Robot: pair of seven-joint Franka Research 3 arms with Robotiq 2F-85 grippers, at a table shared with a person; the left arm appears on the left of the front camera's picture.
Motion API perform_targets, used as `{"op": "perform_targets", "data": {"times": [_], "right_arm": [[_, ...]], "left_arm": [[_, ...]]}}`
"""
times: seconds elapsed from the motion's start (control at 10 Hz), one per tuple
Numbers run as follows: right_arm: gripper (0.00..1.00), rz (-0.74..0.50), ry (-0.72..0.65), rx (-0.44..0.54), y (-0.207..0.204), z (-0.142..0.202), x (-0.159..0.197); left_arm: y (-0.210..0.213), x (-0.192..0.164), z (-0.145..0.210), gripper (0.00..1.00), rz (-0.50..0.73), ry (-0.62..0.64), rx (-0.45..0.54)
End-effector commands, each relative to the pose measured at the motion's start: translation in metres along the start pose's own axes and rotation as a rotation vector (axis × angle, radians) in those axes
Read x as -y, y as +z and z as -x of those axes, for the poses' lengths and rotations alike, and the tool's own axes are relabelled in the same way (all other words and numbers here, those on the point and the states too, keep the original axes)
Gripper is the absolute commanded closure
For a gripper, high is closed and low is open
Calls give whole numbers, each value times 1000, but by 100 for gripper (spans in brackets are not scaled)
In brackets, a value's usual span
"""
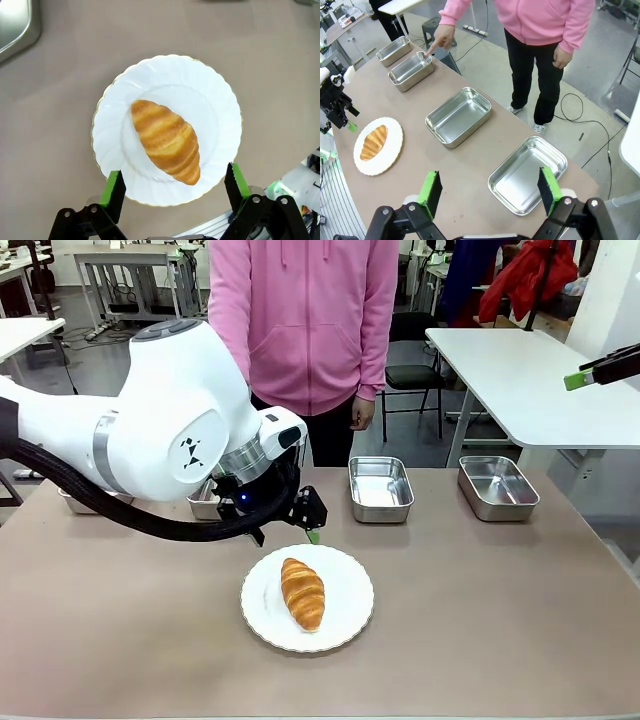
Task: Place the bread in the container.
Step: Place the Butter Roll into the Airtight Container indicated by the human.
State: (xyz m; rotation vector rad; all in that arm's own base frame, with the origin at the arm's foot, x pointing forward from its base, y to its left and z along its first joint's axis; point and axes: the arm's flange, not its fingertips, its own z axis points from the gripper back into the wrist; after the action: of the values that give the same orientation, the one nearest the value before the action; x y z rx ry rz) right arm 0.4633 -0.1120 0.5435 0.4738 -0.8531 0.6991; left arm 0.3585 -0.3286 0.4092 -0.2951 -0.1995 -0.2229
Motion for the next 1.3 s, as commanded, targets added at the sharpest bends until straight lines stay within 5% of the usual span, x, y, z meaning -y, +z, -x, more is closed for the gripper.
{"op": "perform_targets", "data": {"times": [0.0, 0.2, 0.7, 1.2], "right_arm": [[0, -4, 1, 5, -1, 0, -1], [0, -4, 1, 5, -1, 0, -1], [0, -4, 1, 5, -1, 0, -1], [0, -4, 1, 5, -1, 0, -1]], "left_arm": [[2, -1, 0, 0, -19, 15, 19], [0, -1, -1, 0, -3, 1, 2], [-42, 13, -7, 0, -15, 261, 28], [-82, 15, -10, 0, -108, 353, -126]]}}
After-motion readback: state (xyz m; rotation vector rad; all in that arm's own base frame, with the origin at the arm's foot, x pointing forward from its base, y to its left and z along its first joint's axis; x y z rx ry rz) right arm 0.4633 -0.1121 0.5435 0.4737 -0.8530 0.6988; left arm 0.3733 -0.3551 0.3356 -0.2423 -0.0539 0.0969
